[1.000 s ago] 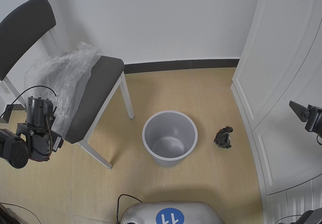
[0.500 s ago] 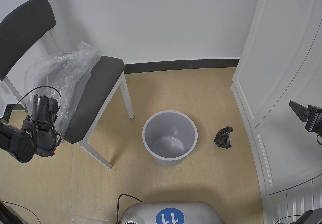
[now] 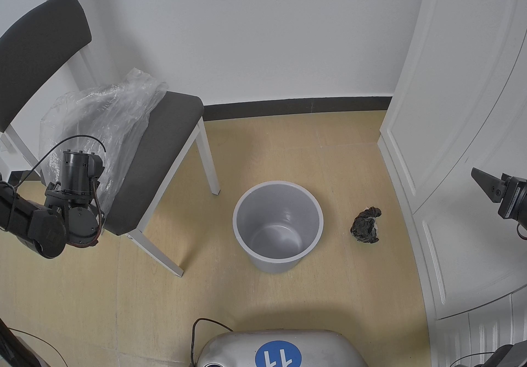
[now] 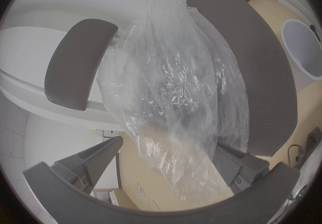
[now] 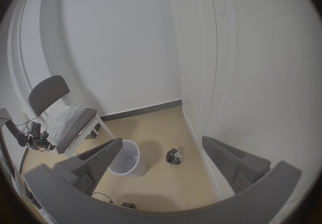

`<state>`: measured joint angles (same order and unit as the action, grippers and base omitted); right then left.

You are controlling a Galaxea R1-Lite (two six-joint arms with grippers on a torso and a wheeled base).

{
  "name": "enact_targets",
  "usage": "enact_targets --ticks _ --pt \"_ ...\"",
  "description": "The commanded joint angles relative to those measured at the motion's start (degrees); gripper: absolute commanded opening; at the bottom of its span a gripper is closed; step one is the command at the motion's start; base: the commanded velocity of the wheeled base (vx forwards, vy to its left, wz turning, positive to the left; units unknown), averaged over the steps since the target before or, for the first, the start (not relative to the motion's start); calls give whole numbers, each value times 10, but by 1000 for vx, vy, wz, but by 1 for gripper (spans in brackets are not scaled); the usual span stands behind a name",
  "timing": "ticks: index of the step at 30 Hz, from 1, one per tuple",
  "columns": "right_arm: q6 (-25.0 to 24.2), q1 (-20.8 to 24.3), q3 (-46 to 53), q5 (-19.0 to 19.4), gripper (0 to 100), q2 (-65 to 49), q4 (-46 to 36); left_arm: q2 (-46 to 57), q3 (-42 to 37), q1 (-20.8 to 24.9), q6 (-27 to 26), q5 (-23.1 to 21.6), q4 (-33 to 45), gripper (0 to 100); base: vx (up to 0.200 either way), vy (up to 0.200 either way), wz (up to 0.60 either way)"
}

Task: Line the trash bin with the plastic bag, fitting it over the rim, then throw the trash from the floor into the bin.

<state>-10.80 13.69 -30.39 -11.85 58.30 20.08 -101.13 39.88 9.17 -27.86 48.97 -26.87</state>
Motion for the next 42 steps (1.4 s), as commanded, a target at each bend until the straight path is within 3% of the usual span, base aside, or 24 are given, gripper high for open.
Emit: enact_targets --ticks 1,20,21,27,32,40,42 --pt "0 0 1 1 100 -2 0 -7 -1 -19 -4 1 0 100 0 0 0" --pt "0 0 5 2 100 0 0 -1 -4 -54 -11 1 -1 100 0 0 0" --pt "0 0 4 2 100 0 0 -2 -4 -54 -11 1 -1 0 0 0 0" --pt "-1 4 6 10 100 1 3 5 -8 -52 -12 1 -1 0 0 0 0" --pt "-7 5 7 43 100 -2 8 23 -16 -43 -14 1 -2 0 0 0 0" --pt "-2 20 23 47 100 -12 9 60 -30 -21 -14 0 -2 0 0 0 0" --pt "-25 71 19 50 100 2 18 93 -23 -4 -15 -2 -3 0 0 0 0"
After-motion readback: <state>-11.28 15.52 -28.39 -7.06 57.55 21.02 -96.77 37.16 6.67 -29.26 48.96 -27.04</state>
